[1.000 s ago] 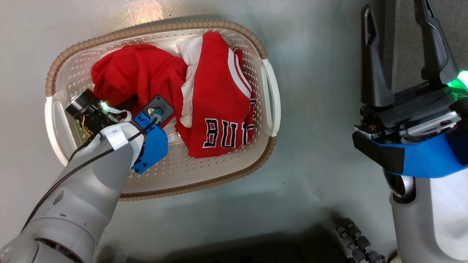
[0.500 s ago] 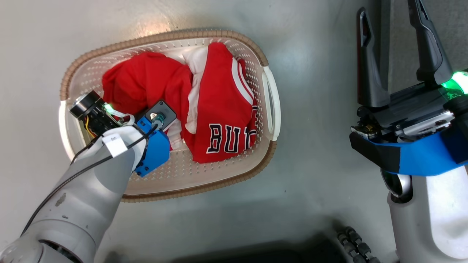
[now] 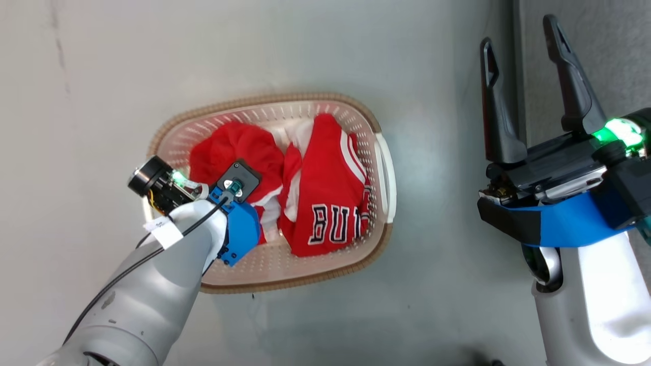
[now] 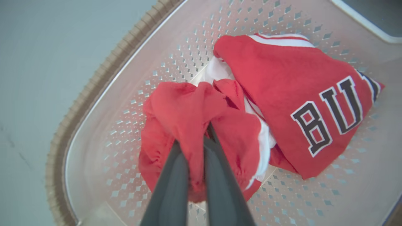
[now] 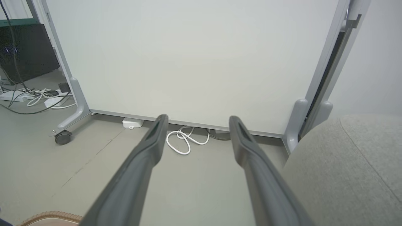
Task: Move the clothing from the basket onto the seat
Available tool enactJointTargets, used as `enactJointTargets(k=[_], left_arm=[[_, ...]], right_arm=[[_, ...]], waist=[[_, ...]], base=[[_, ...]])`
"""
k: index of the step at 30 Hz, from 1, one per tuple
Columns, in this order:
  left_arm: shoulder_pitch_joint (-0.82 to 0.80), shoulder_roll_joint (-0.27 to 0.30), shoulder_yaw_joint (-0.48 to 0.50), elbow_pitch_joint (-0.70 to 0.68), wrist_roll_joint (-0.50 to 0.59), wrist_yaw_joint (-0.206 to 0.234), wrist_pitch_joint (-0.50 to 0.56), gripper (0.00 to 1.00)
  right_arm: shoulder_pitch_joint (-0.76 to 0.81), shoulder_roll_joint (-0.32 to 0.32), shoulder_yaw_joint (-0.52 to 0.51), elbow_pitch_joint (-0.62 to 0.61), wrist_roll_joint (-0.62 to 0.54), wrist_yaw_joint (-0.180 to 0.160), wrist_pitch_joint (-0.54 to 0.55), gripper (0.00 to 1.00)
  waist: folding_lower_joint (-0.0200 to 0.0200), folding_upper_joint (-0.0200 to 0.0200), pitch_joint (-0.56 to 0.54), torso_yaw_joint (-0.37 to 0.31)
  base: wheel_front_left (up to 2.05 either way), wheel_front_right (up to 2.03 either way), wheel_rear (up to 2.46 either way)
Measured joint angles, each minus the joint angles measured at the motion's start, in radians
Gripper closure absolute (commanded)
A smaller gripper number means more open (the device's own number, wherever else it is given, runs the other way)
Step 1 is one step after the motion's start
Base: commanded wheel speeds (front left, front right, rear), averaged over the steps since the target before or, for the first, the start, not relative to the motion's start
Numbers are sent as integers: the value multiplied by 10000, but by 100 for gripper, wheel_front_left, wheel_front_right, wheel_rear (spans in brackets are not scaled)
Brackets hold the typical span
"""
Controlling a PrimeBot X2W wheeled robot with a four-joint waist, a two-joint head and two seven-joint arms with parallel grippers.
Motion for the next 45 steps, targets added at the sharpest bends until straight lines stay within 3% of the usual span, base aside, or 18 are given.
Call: enactJointTargets(k=[8,25,38,45], left_arm=[[696,-23,330,-472,-673,0,-136,100],[2719,729,2226,-4410,-784,414,-159,100],[3126,399,3668,-7304,-372,355,-161,100],[2957,242,3776,-8101,-59,219,-161,100]], right_arm=[[501,0,4,320,96,0,0,0],[1800,2,-52,834,380,0,0,0],[2469,0,44,972,543,0,0,0],[2622,0,215,1005,646,0,0,0]], waist=[[-1,0,-1382,204],[-3,0,-4404,639],[-2,1,-5719,796],[-1,1,-6127,707]], base=[[0,0,0],[0,0,0],[0,0,0],[0,0,0]])
